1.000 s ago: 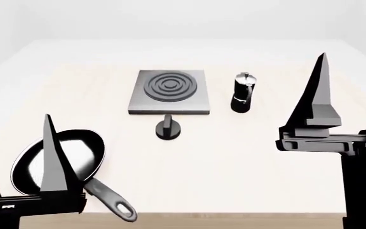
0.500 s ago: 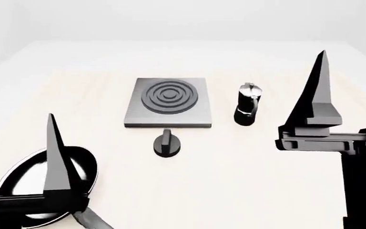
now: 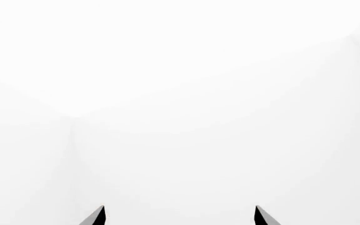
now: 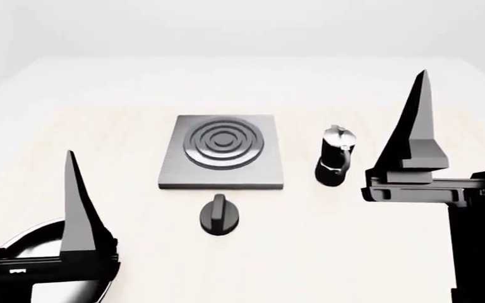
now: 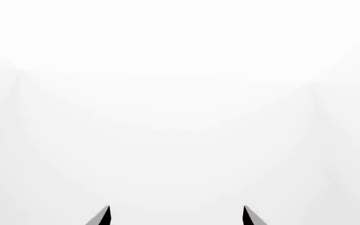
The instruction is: Turn on the stove and put the moka pot on it.
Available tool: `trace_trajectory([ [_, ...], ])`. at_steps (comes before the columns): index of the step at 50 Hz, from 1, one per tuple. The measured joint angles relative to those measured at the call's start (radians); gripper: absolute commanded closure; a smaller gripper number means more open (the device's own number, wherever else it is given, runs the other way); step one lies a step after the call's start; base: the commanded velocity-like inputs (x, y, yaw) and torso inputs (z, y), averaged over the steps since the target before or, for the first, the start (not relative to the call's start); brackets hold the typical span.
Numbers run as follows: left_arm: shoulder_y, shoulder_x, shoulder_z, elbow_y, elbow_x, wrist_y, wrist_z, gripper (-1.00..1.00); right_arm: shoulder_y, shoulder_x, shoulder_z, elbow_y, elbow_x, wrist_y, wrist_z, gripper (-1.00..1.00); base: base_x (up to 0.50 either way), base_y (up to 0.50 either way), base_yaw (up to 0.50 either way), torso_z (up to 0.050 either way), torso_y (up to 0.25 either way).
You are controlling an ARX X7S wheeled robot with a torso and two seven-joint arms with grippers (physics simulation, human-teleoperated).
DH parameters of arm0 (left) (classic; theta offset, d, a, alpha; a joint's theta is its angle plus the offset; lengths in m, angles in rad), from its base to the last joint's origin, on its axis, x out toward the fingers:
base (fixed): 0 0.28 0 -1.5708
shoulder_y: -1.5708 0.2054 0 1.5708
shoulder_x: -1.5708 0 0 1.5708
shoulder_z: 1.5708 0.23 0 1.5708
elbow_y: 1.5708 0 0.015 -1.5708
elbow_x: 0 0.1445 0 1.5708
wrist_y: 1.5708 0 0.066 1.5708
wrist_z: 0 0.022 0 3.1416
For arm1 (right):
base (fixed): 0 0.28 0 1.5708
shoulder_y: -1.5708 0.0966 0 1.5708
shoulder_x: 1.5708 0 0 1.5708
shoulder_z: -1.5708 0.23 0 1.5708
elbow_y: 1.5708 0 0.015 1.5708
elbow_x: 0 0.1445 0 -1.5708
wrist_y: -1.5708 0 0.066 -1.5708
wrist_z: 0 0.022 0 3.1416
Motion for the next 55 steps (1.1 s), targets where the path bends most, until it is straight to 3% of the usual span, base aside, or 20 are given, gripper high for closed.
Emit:
trace_trajectory([
  [32, 0.001, 0.0, 0.002, 0.0, 0.001, -0.006, 0.0, -1.0, 0.024, 0.01, -0.015, 0.001, 0.02, 0.002, 0.011, -1.0, 0.23, 0.0, 0.0, 0.0, 0.0],
  [42, -0.009, 0.0, 0.008, 0.0, 0.005, -0.022, 0.003, -1.0, 0.031, 0.012, -0.023, 0.001, 0.018, -0.001, 0.009, -1.0, 0.0, 0.0, 0.0, 0.0, 0.0],
  [55, -0.086, 0.0, 0.013, 0.0, -0.003, -0.169, 0.044, -1.0, 0.03, 0.015, -0.032, 0.002, 0.012, -0.01, 0.009, -1.0, 0.0, 0.0, 0.0, 0.0, 0.0],
])
